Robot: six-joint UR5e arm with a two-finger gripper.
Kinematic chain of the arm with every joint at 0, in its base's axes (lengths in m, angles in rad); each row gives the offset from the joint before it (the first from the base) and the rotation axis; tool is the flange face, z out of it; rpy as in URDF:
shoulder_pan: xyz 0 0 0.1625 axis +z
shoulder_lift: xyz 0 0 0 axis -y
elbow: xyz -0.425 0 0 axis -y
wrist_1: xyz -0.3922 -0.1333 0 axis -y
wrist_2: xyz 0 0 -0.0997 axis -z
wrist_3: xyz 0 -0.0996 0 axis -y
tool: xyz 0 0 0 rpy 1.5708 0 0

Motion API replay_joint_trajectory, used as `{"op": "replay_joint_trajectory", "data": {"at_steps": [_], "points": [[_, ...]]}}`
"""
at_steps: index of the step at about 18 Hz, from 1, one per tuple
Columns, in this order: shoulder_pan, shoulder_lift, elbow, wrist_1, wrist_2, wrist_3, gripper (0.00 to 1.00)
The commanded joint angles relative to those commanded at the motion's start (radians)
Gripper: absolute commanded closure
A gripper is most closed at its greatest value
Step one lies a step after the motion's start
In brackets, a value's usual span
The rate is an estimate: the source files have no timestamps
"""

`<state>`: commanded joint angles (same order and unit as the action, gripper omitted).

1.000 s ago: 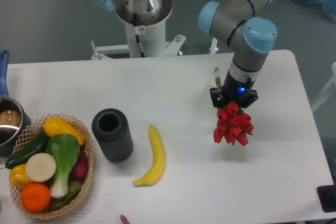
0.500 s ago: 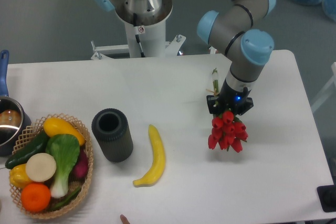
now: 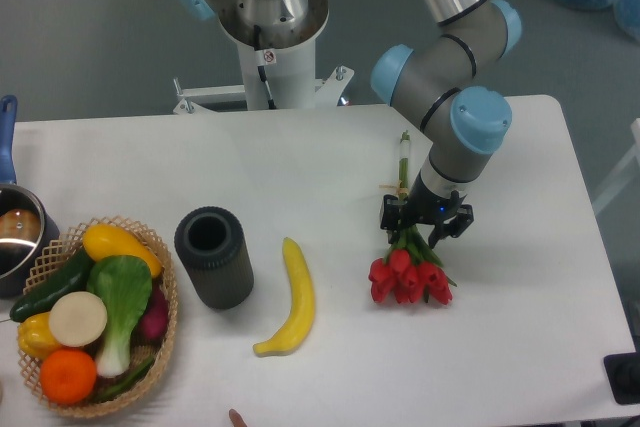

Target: Place the flowers on the table

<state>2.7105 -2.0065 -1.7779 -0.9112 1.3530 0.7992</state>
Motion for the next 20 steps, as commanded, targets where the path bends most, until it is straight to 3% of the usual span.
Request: {"op": "replay_joint_trajectory", "data": {"at_steps": [3, 9, 14, 20], "points": [[0.002, 0.024, 0.009, 0.0, 0.003, 0.003, 0.0], [0.009, 0.049, 0.101, -0.008, 0.081, 0.046, 0.0], [0.058, 0.077, 0.103, -0.014, 0.114, 0.317, 0.0], [0.092, 0.094, 0.098, -0.017, 0.12, 0.498, 0.0]]}}
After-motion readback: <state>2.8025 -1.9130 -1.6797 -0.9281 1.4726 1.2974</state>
